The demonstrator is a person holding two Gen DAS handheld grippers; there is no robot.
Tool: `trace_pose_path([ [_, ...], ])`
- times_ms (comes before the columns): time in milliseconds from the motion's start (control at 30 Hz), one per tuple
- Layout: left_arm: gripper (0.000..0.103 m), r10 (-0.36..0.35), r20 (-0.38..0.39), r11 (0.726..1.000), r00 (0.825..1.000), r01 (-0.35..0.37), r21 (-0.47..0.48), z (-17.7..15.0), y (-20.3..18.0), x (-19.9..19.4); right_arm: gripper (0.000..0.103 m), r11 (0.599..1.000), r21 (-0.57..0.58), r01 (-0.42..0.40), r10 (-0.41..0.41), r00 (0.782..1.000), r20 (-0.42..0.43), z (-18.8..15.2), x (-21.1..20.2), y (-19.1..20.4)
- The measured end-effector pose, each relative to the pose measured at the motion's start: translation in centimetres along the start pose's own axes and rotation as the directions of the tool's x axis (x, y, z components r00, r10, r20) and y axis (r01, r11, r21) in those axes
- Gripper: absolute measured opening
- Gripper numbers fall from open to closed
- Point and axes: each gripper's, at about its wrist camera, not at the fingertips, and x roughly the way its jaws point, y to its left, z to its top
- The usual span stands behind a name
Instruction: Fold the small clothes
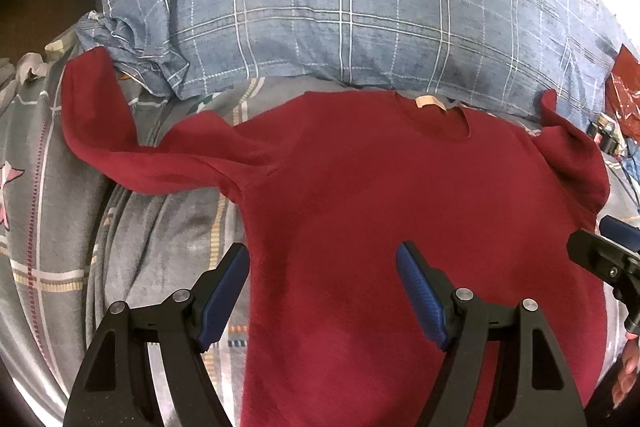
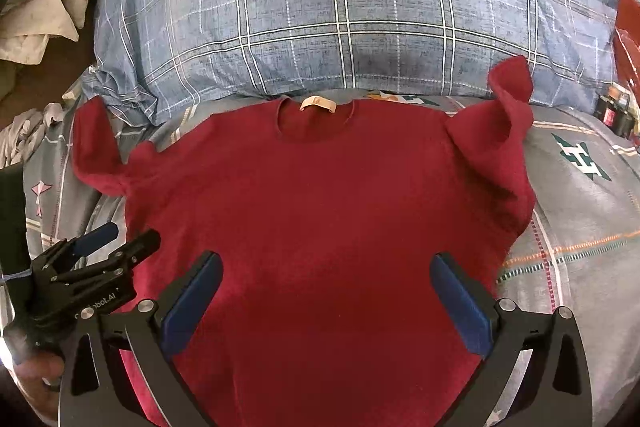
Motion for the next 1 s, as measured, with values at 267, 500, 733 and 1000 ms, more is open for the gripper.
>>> trace_pose_path([
  [267,0.075,0.019,0.036,0.999,0.999,-0.018,-0.036,0.3,1.6,0.4,0.103,0.999,-0.033,0.003,-0.003,1.0,0.001,0.6,0.9,1.2],
  [500,0.075,0.045,0.057,0.998,0.997,-0.042,-0.055,0.5,2.7,1.2,0.103,0.999,-0.043,-0.011,0.011,1.0,-0.009,1.2,2.4,2.6],
  [733,0.075,0.043,0.059,0.996,0.997,-0.038,-0.081,0.8,3.8,2.0,0.103,0.999,-0.046,-0.01,0.01,1.0,-0.001,1.8,3.8,3.8],
  [1000,0.075,0.056,0.049,0.991,0.997,-0.05,-0.121,0.9,5.3,2.6,0.103,0.998,-0.06,-0.03,0.029,0.999,-0.018,2.0,4.9,5.2],
])
